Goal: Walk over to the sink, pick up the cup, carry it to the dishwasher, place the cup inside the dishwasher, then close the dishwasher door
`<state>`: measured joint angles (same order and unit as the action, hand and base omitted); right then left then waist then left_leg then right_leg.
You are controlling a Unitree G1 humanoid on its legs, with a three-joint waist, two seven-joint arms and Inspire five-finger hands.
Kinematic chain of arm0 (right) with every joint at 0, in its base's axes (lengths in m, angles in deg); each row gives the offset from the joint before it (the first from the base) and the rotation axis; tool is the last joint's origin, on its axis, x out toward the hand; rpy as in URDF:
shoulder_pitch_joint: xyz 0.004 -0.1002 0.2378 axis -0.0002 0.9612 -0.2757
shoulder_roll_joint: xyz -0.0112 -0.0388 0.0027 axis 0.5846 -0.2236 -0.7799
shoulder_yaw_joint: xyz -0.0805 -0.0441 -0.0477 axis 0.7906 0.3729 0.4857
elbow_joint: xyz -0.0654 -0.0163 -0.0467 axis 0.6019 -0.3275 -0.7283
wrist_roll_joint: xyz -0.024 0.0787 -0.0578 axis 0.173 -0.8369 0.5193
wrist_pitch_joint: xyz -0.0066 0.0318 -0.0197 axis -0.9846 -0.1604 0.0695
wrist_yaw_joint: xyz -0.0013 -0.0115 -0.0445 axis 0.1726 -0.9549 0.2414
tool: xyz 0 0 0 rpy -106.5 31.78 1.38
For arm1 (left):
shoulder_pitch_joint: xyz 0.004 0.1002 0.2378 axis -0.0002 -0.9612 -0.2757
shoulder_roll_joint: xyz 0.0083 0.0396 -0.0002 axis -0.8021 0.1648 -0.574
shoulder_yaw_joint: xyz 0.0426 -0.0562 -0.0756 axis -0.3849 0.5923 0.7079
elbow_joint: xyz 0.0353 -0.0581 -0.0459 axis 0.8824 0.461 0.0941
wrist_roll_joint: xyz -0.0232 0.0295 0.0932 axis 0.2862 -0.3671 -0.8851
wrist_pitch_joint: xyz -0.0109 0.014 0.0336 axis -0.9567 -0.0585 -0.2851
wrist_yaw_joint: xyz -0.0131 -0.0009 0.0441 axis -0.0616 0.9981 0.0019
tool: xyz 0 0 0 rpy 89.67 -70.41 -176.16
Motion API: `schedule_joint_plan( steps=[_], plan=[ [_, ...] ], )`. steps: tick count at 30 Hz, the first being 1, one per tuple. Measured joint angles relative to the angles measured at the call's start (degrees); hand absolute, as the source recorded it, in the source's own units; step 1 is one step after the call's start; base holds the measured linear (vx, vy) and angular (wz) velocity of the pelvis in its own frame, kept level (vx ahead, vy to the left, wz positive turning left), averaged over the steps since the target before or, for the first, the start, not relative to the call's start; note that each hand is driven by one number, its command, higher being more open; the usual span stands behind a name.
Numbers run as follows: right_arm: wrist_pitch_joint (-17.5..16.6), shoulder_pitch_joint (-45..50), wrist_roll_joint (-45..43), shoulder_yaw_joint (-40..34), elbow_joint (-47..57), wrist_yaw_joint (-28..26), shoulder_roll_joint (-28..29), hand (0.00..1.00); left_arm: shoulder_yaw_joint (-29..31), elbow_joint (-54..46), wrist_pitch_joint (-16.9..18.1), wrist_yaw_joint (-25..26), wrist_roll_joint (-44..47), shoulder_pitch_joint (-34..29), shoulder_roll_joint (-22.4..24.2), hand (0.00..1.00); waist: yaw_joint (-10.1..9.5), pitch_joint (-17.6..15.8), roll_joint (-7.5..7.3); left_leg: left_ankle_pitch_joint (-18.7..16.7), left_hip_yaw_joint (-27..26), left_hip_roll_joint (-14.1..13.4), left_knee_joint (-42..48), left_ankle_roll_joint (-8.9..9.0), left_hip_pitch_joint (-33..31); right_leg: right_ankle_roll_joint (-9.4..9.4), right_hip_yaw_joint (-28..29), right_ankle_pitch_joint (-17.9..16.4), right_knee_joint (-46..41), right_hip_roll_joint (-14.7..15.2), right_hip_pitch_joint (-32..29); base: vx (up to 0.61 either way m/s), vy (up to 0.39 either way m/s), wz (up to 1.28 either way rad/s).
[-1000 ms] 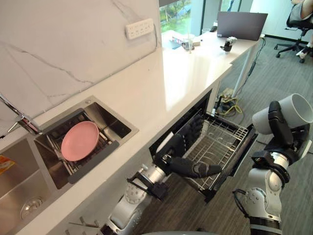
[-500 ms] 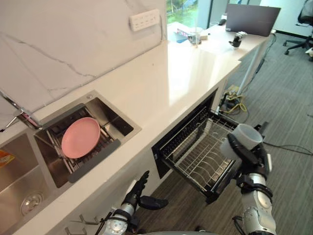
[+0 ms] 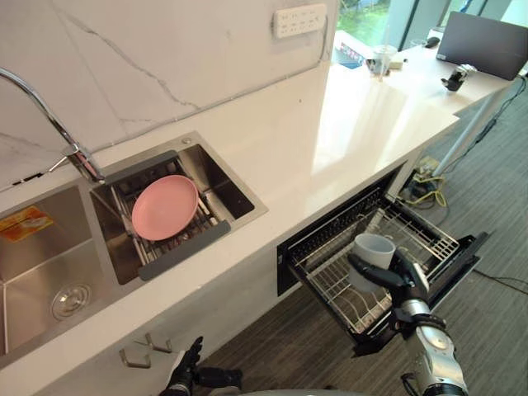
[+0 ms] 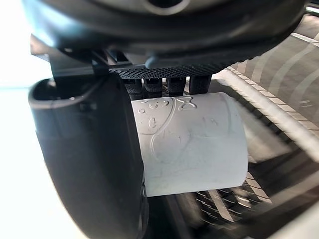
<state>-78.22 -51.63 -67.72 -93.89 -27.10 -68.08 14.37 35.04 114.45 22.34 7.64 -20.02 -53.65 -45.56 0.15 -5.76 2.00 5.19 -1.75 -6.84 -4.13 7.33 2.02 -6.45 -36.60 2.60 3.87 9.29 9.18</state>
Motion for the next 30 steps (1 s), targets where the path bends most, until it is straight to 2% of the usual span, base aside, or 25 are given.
schedule_joint_plan(
  steps=[5, 9, 12, 14, 17, 22, 25, 30],
  plan=[
    [2.06, -4.9, 1.3, 0.05, -10.72, 0.96, -4.17, 0.0, 4.72, 0.67, -1.3, -2.2, 2.03, 0.1, 1.49, 1.0, -2.27, -0.8, 0.16, 1.83, 1.27, 1.09, -0.99, -0.17, -1.92, -0.47, -3.98, -0.41, -1.88, 1.51, -0.09, -0.07, 0.028, 0.42],
    [1.76, -6.07, 3.1, -0.19, -12.89, 2.23, -4.53, 0.0, 6.53, 0.78, -1.82, -3.11, 4.79, 0.12, 1.78, 1.0, -2.25, -1.96, 0.61, 2.24, -1.44, 1.24, -0.96, -1.15, -3.1, -1.26, -6.29, -1.17, -4.06, 3.21, -0.09, -0.07, 0.064, 0.38],
    [1.74, -9.82, 4.79, -0.3, -16.94, 4.35, -5.38, 0.0, 8.85, 0.35, -0.99, -4.27, 5.69, 0.92, 1.84, 1.0, -3.0, -5.2, 1.17, 1.88, -2.18, 1.91, 1.78, -2.18, -6.29, -1.55, -7.11, -1.44, -5.96, 4.81, -1.85, -0.08, 0.104, 0.2],
    [1.69, -14.08, 5.1, -0.42, -18.17, 6.67, -6.66, 0.0, 9.28, 0.21, -0.44, -5.0, 6.47, 3.3, 1.75, 1.0, -3.89, -9.17, 2.28, 1.85, -1.58, 2.3, 4.42, -2.49, -10.17, -1.4, -7.35, -1.32, -7.4, 5.47, -4.62, -0.08, 0.072, 0.12],
    [0.94, -17.43, 5.06, -1.72, -19.04, 10.46, -7.85, 0.0, 10.35, 0.77, 0.58, -5.34, 6.96, 4.37, 1.61, 1.0, -4.44, -11.68, 2.83, 2.59, -0.2, 3.22, 5.16, -3.57, -11.74, -1.44, -7.83, -1.28, -7.84, 6.08, -5.34, 0.0, 0.043, 0.24],
    [1.22, -19.8, 5.74, -2.55, -20.26, 14.8, -9.26, 0.0, 10.73, 0.73, 3.49, -6.01, 7.38, 4.85, 1.12, 1.0, -6.04, -13.95, 2.63, 2.53, 1.82, 4.22, 6.24, -3.68, -13.53, -1.99, -7.16, -1.69, -7.59, 6.52, -5.3, 0.0, 0.021, 0.24],
    [1.76, -21.13, 6.32, -2.51, -21.31, 18.51, -9.45, 0.0, 10.74, 0.93, 3.97, -6.0, 7.53, 5.28, 0.63, 1.0, -7.18, -14.93, 2.74, 2.53, 2.26, 4.1, 6.42, -3.68, -13.95, -2.2, -7.21, -1.85, -7.32, 6.35, -5.34, -0.06, -0.002, 0.08],
    [3.32, -22.45, 6.4, -2.54, -22.13, 23.14, -9.43, 0.0, 10.87, 2.15, 3.79, -5.86, 8.58, 5.29, 0.02, 1.0, -7.8, -15.23, 2.9, 2.53, 2.15, 3.71, 6.38, -3.67, -14.76, -2.19, -6.63, -1.84, -7.02, 5.93, -6.41, -0.04, -0.008, -0.04]
  ],
)
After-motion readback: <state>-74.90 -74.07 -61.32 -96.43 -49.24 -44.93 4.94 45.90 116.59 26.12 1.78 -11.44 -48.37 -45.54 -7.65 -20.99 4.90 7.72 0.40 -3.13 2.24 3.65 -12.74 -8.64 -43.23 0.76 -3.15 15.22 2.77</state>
